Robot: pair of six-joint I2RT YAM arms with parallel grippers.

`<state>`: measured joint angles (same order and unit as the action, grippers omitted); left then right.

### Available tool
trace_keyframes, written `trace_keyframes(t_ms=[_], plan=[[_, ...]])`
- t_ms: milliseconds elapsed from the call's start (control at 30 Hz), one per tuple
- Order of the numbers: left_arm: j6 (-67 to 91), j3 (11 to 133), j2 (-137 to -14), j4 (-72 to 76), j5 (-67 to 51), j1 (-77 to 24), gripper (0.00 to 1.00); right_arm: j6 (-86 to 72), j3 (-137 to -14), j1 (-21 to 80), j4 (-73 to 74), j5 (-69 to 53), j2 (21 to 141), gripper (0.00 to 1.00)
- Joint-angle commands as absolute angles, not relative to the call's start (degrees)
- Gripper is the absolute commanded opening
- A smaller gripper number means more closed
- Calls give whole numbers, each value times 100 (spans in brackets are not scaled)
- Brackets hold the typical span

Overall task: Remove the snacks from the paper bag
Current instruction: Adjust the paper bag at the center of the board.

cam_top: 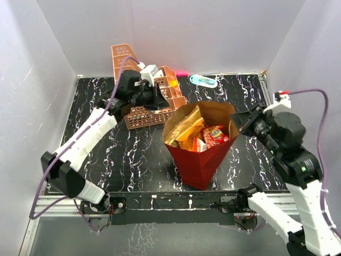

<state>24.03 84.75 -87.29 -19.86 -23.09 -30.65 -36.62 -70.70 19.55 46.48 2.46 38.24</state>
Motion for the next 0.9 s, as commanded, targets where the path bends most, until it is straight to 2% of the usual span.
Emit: trace_keyframes(t_ms=[0,267,400,567,600,767,867], plan=[[2577,8619,-7654,-2285,-1465,-2975,0,-3988,-7535,1993,3699,-239,4252,8],[3448,7795,-6743,-1928,-1954,-2981,0,-4774,-7124,1995,3802,-321,4480,10],[3659,7569,-6589,-1876,-2022,-2983,0,-4981,-6495,1995,3762,-147,4149,23],[3770,7456,-6466,-1807,-2080,-2985,0,-5383,-5782,1991,3533,-159,3659,53],[3770,7472,-6461,-1829,-2076,-2987,0,-5484,-5650,1989,3407,-225,3532,62],[3747,7481,-6462,-1825,-2065,-2984,0,-5921,-4982,1996,2415,-309,2989,71],[3774,7418,-6444,-1758,-2084,-2979,0,-6188,-4441,1998,1495,-339,2765,72]])
